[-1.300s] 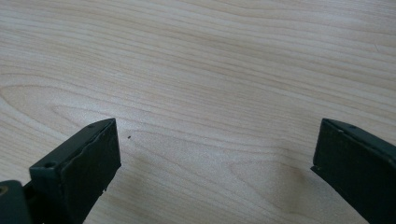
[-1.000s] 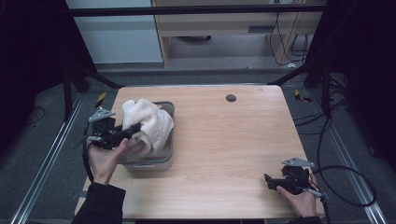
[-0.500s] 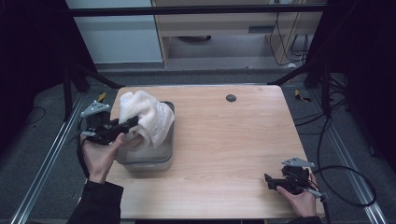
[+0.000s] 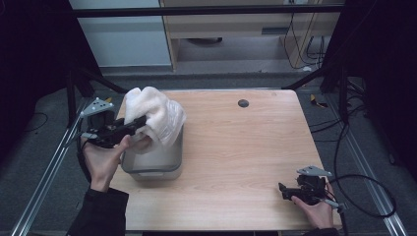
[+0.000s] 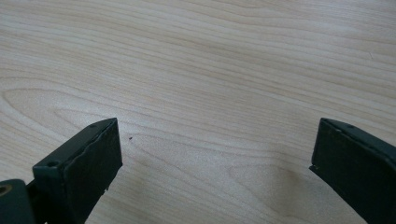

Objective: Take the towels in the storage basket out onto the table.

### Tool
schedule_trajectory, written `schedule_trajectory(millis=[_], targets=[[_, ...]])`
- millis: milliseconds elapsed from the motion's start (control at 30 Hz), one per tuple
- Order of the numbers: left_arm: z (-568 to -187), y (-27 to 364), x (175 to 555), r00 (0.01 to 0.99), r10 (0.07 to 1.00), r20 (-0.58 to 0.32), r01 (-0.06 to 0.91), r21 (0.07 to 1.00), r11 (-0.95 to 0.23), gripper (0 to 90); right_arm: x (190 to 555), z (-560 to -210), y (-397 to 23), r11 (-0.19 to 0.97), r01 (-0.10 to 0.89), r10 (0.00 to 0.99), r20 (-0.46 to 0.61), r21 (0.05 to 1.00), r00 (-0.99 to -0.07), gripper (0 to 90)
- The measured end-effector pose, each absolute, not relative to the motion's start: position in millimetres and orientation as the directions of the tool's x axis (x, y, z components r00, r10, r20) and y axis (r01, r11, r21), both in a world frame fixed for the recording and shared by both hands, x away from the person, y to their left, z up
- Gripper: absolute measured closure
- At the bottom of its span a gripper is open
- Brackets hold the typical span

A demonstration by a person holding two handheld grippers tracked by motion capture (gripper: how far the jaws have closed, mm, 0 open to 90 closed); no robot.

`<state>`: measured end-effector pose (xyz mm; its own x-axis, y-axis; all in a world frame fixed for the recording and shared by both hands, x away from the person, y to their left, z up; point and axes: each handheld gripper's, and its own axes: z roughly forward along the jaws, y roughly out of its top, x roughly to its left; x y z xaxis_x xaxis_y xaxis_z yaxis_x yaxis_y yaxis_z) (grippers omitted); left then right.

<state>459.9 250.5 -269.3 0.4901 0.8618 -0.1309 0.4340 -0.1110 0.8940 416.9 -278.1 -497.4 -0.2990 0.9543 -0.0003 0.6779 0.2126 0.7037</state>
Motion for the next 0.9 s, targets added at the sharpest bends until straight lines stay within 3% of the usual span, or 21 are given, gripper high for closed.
schedule_trajectory(millis=[900], targets=[[-252.1, 177.2, 459.3, 0.617, 0.780, -0.098, 0.381, 0.905, -0.188, 70.5, 416.6, -495.6, -279.8, 0.205, 0.670, 0.955, 0.005, 0.714, -0.298, 1.9]])
